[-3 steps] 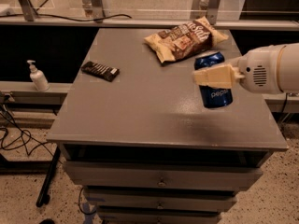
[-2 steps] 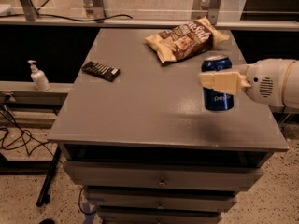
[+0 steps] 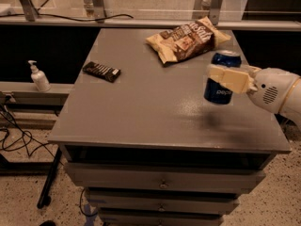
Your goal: Place pepsi can upright
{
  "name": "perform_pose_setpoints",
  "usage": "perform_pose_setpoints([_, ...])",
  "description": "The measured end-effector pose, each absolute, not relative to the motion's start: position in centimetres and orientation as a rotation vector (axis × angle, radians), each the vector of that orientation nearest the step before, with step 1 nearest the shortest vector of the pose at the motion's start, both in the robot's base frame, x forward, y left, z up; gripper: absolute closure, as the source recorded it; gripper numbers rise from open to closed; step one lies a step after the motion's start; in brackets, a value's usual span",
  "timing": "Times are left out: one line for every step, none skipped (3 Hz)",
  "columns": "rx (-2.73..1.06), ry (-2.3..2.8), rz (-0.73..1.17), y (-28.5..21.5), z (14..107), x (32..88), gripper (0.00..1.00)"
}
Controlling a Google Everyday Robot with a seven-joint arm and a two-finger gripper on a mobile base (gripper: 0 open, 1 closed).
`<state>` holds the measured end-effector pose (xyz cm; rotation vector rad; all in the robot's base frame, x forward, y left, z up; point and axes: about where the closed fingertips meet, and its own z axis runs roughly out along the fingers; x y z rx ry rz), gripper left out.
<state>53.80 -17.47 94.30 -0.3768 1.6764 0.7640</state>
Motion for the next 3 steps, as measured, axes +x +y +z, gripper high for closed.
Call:
perform_pose_setpoints([-0.453,1.587,0.774,-16.89,94.27,55.21,1.00])
perform_pose_setpoints([-0.454,1.588,0.770,-16.86,94.19,55.20,1.00])
perform_pose_setpoints([-0.454,1.589,0.770,-16.85,94.21,55.19,1.00])
